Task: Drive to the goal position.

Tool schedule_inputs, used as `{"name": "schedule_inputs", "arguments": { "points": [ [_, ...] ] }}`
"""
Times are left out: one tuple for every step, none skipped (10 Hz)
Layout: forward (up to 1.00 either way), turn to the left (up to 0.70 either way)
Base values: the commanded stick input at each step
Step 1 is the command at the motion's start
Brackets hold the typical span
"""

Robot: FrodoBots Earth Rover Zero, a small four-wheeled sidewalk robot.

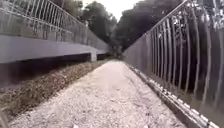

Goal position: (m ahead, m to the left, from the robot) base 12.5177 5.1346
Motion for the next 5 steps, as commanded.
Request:
{"name": "schedule_inputs", "arguments": {
  "points": [
    [0.50, 0.00],
    [0.50, 0.00],
    [0.50, 0.00],
    [0.50, 0.00],
    [0.50, 0.00]
  ]
}}
